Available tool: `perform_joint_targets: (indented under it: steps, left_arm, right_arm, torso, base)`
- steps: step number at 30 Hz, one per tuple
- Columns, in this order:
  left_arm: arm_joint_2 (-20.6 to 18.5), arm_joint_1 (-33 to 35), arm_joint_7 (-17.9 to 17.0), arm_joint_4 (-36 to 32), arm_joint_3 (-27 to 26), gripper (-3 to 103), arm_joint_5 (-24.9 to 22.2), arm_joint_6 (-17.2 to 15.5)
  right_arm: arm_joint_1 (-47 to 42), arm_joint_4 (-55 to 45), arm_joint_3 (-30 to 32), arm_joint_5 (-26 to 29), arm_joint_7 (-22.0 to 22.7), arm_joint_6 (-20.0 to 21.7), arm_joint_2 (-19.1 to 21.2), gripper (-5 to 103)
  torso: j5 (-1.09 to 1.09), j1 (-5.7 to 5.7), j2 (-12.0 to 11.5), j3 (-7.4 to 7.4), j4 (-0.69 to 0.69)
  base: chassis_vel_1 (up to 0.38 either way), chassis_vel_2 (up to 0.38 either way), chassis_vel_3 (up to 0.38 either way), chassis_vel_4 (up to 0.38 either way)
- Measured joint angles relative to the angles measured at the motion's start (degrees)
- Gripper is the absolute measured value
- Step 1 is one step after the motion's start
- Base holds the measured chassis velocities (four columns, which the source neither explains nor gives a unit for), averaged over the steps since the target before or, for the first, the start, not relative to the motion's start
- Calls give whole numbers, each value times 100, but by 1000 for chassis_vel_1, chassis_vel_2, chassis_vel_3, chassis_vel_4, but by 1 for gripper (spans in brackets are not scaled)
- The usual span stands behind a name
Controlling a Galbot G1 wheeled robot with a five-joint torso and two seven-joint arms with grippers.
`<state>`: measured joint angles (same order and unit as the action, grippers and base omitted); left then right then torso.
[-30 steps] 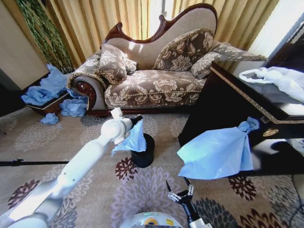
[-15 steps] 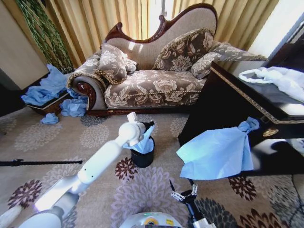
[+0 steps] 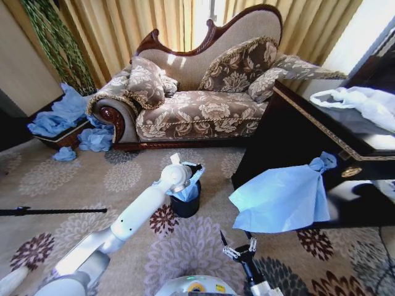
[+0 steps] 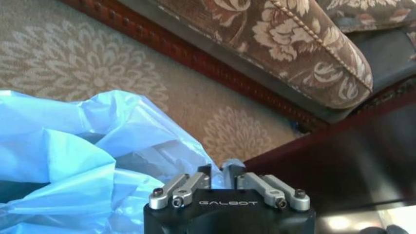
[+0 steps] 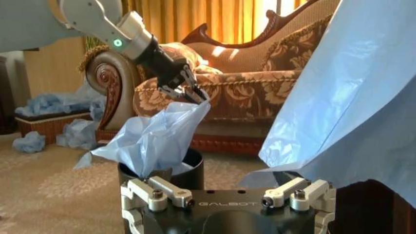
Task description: Place a garbage bag over the trash bin.
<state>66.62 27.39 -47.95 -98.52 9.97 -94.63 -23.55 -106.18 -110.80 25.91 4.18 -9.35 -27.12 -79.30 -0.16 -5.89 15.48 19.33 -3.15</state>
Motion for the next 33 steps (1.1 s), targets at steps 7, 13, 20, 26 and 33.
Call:
perform_joint_targets:
  steps: [7,13,20,26,33]
  left_arm:
    - [-363,228,272,-401,-142,44,2,-216]
    - [-656,443,463,-714,-278,66,58,-320]
    - [-1003,902,548,-1245,-647,93,119,-332]
    - [-1280,1245,629,-1573,-948,100,122,-324]
    - [-1687,1811,972,-2106,-1499,100,343,-272]
  right_arm:
    - [31,70,58,94,-23,2,17,100]
    - [75,138,61,127,-45,4,34,100]
    - [101,122,35,169,-64,29,53,100]
    - [81,-9,-10,180,-64,52,52,100]
    - [83,-313,-207,177,34,162,56,100]
  torso:
    - [0,0,0,0,1]
    - [0,0,0,0,1]
    - [-1,0,0,0,0]
    - [-1,0,0,0,1]
    - [0,0,0,0,1]
  base:
    - [0,0,0,0]
    - [0,0,0,0]
    - [0,0,0,0]
    - [0,0,0,0]
    - [0,0,0,0]
